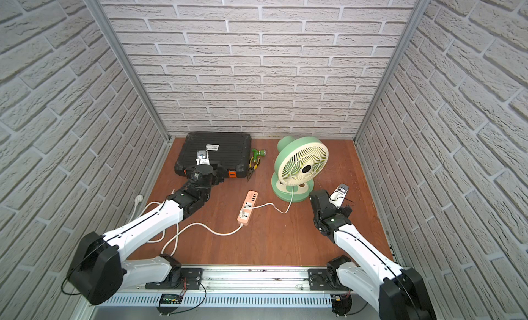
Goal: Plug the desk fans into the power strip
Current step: Reset both arms
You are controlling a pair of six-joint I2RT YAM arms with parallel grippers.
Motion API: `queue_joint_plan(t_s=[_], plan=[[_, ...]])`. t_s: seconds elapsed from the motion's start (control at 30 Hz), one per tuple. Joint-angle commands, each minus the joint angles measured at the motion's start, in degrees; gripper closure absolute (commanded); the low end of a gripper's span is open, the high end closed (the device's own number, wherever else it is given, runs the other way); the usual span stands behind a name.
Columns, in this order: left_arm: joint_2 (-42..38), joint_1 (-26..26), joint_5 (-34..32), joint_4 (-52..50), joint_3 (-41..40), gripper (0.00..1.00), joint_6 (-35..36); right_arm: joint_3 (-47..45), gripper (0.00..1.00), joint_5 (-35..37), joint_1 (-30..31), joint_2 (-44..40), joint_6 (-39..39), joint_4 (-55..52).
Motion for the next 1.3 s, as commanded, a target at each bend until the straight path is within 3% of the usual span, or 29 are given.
queue_joint_plan(t_s=[0.0, 0.1, 0.17, 0.23, 0.3, 0.43, 0.57, 0.63, 0.7, 0.77, 0.8, 0.87, 0.93, 1.0, 1.1, 1.27], plan=[[2.7, 9.7, -3.9, 10.5, -4.9, 0.02, 7.1, 2.4, 0.01, 11.0, -1.3, 4.3, -11.0, 12.7], [2.4, 18.2, 2.4, 11.8, -10.7, 0.02, 2.7, 1.2, 0.01, 13.2, -3.0, 10.4, -25.4, 25.5], [0.5, 20.3, 3.4, 14.9, -15.2, 0.02, 2.6, -0.4, 0.01, 7.5, -5.5, 14.4, -30.1, 31.8], [-0.4, 20.5, 3.4, 18.4, -17.5, 0.02, 3.7, -1.9, 0.01, 0.6, -7.4, 17.9, -32.6, 37.9], [0.0, 20.5, 5.6, 14.1, -16.0, 0.02, 5.8, -1.1, 0.01, -6.6, -7.7, 17.2, -33.0, 35.0], [4.9, 17.5, 3.9, 20.5, -18.2, 0.02, 11.0, -8.1, 0.01, -18.7, -8.4, 16.8, -39.6, 52.9], [7.2, 16.5, 13.4, 31.0, -21.2, 0.02, 16.4, -14.1, 0.01, -28.0, -12.3, 26.7, -39.8, 77.9], [7.6, 17.3, 17.7, 38.4, -24.2, 0.02, 18.1, -12.5, 0.01, -33.0, -12.7, 26.1, -39.9, 71.2], [12.7, 18.7, 18.6, 51.6, -28.4, 0.02, 17.3, -12.3, 0.01, -32.9, -12.8, 31.7, -41.0, 78.7], [17.3, 19.1, 22.3, 55.9, -28.8, 0.02, 18.5, -11.1, 0.01, -33.4, -13.2, 27.8, -39.4, 71.4], [17.8, 18.7, 21.4, 53.0, -27.6, 0.02, 18.8, -10.0, 0.01, -34.2, -13.8, 27.3, -38.8, 67.3], [16.8, 21.3, 25.5, 46.1, -24.6, 0.02, 16.4, -9.8, 0.01, -34.4, -14.3, 30.1, -39.3, 71.5], [16.2, 23.5, 26.9, 42.0, -22.8, 0.02, 13.9, -8.8, 0.01, -34.6, -14.2, 28.7, -39.1, 68.2], [16.3, 23.5, 26.0, 42.5, -23.2, 0.02, 13.5, -6.9, 0.01, -35.2, -14.2, 27.8, -39.0, 62.9], [16.4, 22.6, 23.9, 43.0, -23.2, 0.02, 14.2, -8.2, 0.01, -35.1, -14.2, 29.6, -39.4, 68.2], [16.4, 22.6, 24.0, 43.0, -23.2, 0.02, 14.2, -7.4, 0.01, -35.0, -14.2, 28.4, -39.2, 64.7]])
